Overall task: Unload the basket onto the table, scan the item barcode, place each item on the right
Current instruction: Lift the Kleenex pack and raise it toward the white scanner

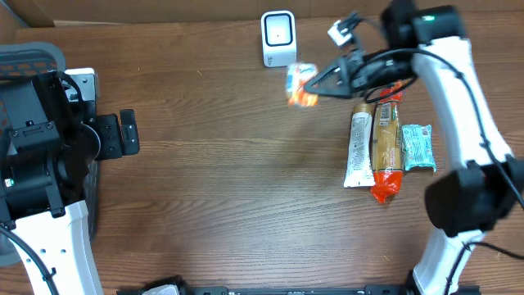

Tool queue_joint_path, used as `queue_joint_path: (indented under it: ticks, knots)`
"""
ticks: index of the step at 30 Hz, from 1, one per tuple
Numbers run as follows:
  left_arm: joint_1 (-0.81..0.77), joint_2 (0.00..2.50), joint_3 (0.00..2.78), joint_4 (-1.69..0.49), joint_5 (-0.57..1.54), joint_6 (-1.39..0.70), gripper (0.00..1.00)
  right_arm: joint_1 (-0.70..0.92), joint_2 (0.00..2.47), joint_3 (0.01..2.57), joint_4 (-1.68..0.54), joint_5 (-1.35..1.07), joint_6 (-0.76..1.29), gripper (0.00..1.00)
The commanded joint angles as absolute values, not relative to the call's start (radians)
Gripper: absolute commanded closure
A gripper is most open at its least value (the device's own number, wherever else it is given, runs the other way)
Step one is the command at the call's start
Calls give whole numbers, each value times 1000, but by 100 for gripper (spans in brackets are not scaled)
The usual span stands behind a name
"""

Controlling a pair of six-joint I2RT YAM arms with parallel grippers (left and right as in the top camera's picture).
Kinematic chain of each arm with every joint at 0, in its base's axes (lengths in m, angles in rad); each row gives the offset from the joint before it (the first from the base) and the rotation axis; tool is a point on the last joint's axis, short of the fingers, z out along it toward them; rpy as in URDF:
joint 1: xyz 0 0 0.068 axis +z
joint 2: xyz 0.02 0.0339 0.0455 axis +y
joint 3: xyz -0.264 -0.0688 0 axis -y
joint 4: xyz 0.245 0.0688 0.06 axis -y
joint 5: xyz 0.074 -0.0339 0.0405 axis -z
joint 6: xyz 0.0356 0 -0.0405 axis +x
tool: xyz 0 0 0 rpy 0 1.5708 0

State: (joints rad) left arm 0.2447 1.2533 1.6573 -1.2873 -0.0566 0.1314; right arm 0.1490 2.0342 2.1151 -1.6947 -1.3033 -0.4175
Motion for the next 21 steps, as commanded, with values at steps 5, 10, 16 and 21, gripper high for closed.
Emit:
queue_joint_path:
  ticks: [5, 10, 16, 21]
  knots:
    - [249, 1257, 1671, -1286, -52, 142, 0, 89, 1950, 2135, -1694, -1440, -361, 97]
    - [249, 1257, 1671, -1286, -52, 142, 0, 88, 1942, 2135, -1694, -1484, -347, 97]
    - [249, 1257, 1671, -1286, -52, 142, 0, 88, 1942, 2135, -1694, -1497, -348, 97]
    - [249, 1257, 1671, -1286, -52, 142, 0, 97, 1942, 2135, -1646, -1342, -337, 96]
